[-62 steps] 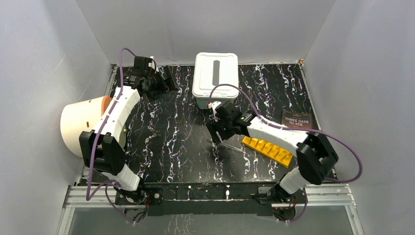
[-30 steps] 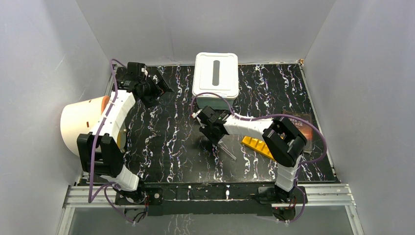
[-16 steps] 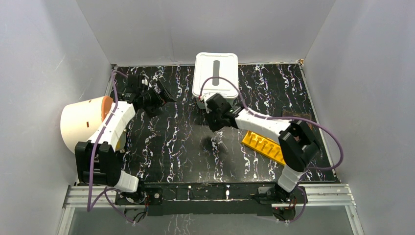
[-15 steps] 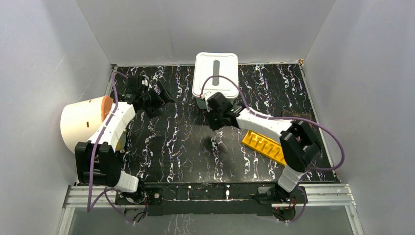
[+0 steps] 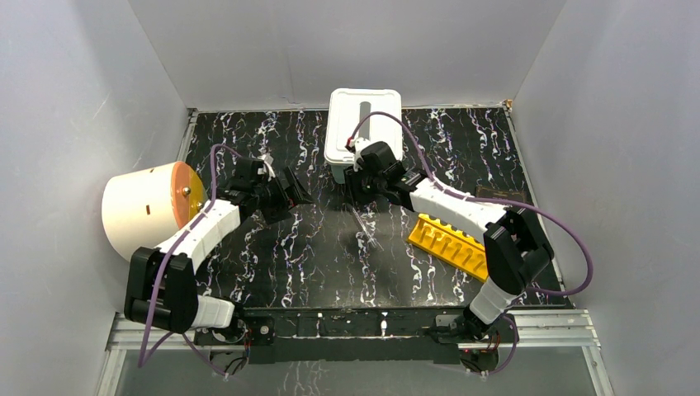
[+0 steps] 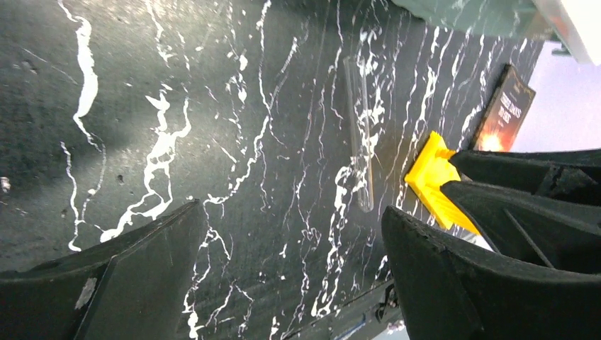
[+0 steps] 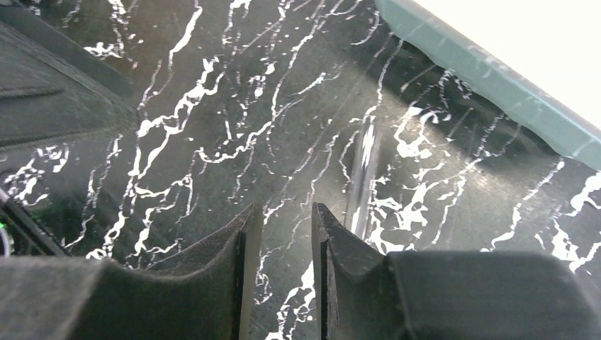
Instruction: Organize the chemistry lab equipment
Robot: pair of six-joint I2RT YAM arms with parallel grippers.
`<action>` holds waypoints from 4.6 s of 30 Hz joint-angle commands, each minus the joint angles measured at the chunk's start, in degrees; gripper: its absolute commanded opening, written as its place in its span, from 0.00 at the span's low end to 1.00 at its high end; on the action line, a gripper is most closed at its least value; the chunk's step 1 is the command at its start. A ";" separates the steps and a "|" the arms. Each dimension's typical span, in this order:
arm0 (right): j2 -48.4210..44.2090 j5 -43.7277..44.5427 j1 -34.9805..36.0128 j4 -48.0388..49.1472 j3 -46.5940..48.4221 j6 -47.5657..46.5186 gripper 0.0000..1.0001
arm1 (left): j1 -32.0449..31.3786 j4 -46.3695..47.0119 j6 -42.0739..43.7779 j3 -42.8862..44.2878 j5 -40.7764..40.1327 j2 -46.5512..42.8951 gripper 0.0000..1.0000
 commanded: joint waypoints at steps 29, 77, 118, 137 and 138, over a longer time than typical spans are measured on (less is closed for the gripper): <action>13.67 15.57 4.67 -3.58 0.85 -5.27 0.49 | 0.18 -2.96 0.49 4.23 -7.98 2.78 0.96; 4.88 -0.79 4.05 7.93 7.98 21.77 0.25 | -3.79 16.37 -13.96 -13.06 12.22 -12.34 0.77; 2.60 -6.48 -0.16 12.39 10.08 29.31 0.67 | -6.03 23.96 -4.49 -7.99 17.43 -9.20 0.02; -3.14 -26.25 -10.13 11.50 17.09 20.21 0.81 | -6.07 22.41 20.03 6.43 15.06 -5.39 0.04; -2.24 -24.46 -10.13 9.43 18.81 20.98 0.81 | -6.10 22.44 21.25 6.73 13.74 -5.21 0.04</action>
